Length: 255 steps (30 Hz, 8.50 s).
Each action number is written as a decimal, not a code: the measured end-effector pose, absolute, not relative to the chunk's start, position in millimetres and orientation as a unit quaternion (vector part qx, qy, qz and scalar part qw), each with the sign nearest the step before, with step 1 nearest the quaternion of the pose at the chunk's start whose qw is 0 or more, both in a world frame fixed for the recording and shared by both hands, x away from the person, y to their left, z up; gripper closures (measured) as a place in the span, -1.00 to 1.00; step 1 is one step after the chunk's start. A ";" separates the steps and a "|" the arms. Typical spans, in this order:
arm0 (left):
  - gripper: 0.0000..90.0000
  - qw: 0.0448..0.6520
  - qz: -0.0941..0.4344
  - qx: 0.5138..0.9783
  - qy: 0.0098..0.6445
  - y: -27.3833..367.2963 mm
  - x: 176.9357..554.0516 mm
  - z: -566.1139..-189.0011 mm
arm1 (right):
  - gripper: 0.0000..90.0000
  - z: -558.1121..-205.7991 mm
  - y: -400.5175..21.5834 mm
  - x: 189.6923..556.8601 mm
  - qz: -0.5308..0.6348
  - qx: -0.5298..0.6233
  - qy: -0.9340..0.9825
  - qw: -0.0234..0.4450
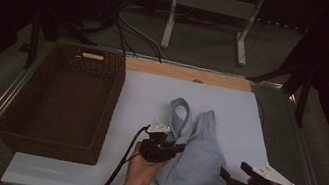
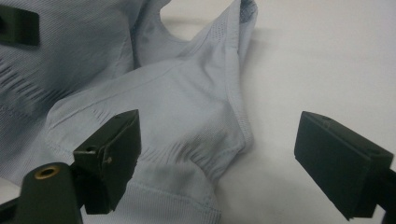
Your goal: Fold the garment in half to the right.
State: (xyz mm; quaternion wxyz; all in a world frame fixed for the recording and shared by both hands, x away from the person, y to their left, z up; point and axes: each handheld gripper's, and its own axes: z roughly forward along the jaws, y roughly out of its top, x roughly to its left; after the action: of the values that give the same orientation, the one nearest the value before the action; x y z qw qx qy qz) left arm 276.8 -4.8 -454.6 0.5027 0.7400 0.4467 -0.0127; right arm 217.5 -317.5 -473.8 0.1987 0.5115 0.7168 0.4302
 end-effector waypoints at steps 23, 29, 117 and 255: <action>0.81 0.505 -0.040 0.742 0.440 -31.0 281.9 -455.9 | -0.67 -473.5 -319.0 217.1 0.432 0.514 0.714 0.199; 0.81 0.503 -0.045 0.743 0.439 -37.9 283.7 -456.8 | -0.67 -473.1 -320.0 216.8 0.433 0.514 0.712 0.201; -0.91 0.492 0.087 0.794 0.347 -30.3 284.0 -464.9 | -0.68 -465.5 -308.4 228.5 0.441 0.492 0.721 0.207; -0.91 0.478 0.093 0.799 0.352 -17.1 284.8 -472.8 | -0.21 -454.9 -308.7 241.3 0.372 0.517 0.741 0.212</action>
State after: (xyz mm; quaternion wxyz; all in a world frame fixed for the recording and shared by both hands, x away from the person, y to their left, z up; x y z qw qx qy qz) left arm 284.8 -17.1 -472.8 0.4784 0.7989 0.3525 0.0929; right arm 241.3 -308.7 -454.9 0.2120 0.5168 0.7412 0.3723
